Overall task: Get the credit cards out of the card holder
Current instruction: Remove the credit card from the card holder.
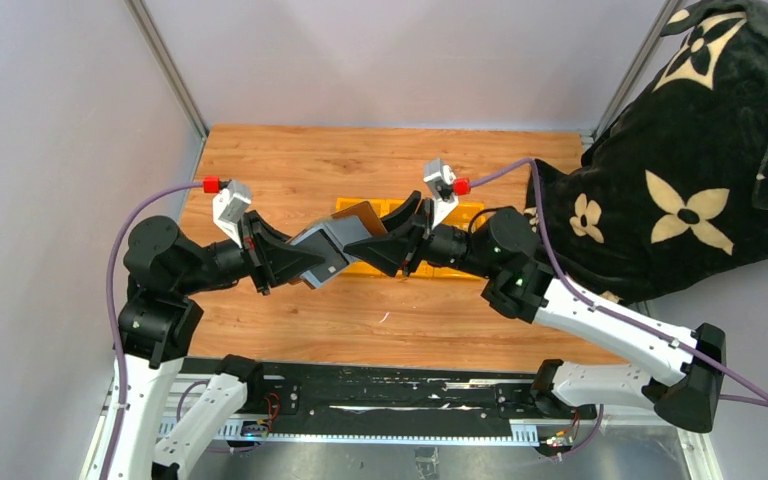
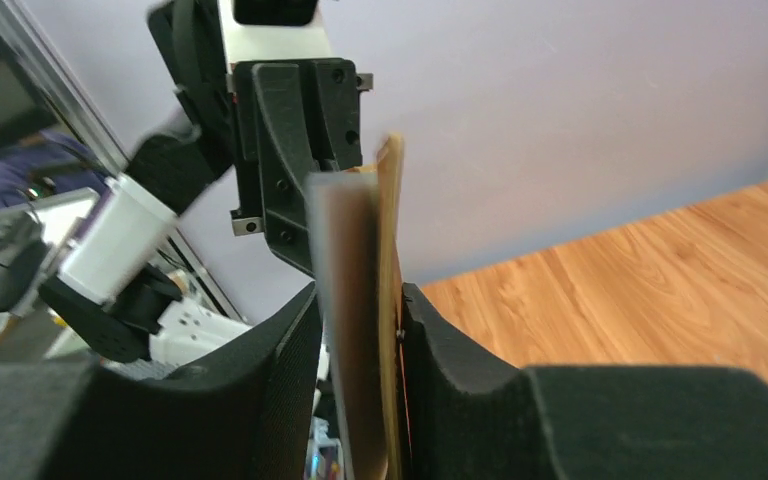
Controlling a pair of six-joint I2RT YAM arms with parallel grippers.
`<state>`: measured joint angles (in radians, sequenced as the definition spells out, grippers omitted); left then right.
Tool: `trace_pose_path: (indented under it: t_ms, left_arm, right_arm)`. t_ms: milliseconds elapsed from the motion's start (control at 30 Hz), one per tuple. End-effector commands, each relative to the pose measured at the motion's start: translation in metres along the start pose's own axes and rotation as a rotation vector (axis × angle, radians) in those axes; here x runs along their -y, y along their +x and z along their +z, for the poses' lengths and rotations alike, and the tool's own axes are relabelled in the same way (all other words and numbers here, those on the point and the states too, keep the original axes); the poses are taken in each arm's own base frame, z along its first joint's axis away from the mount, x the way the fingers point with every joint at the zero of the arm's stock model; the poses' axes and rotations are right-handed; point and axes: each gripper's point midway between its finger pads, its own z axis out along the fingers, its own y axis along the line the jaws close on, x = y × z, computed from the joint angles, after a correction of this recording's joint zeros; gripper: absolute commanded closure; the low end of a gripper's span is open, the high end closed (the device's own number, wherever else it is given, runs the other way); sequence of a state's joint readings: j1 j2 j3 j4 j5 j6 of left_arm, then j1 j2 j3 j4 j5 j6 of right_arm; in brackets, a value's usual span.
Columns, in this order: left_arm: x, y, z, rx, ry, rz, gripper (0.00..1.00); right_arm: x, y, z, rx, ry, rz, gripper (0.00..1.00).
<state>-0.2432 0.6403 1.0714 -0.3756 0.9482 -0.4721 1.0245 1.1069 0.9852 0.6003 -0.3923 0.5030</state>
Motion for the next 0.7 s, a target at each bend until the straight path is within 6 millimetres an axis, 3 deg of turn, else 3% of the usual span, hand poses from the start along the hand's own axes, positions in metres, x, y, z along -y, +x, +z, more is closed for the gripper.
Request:
trace_pose_path:
  t_ms: [0, 167, 367, 467, 533, 633, 667]
  left_arm:
    - [-0.018, 0.037, -0.015, -0.177, -0.078, 0.103, 1.0]
    - [-0.016, 0.054, -0.021, -0.299, -0.036, 0.12, 1.0]
    - [-0.013, 0.057, -0.026, -0.327, -0.029, 0.158, 1.0]
    - [-0.014, 0.057, -0.026, -0.328, -0.031, 0.167, 0.98]
    - [-0.014, 0.059, -0.026, -0.331, -0.023, 0.171, 0.71]
    - [-0.012, 0.064, -0.026, -0.338, -0.001, 0.154, 0.45]
    - [-0.011, 0.067, -0.026, -0.341, 0.01, 0.143, 0.41]
  right_arm:
    - [0.015, 0.015, -0.005, -0.227, 0.051, -0.155, 0.63]
    - [0.016, 0.035, -0.006, -0.414, -0.002, -0.178, 0.76]
    - [0.009, 0.053, -0.01, -0.557, -0.072, -0.145, 0.84]
    - [0.004, 0.057, -0.013, -0.593, -0.103, -0.128, 0.96]
    - [0.002, 0.055, -0.013, -0.586, -0.109, -0.126, 1.0]
    - [0.002, 0.046, -0.008, -0.509, -0.087, -0.119, 1.0]
    - [-0.001, 0.036, -0.005, -0.452, -0.088, -0.122, 1.0]
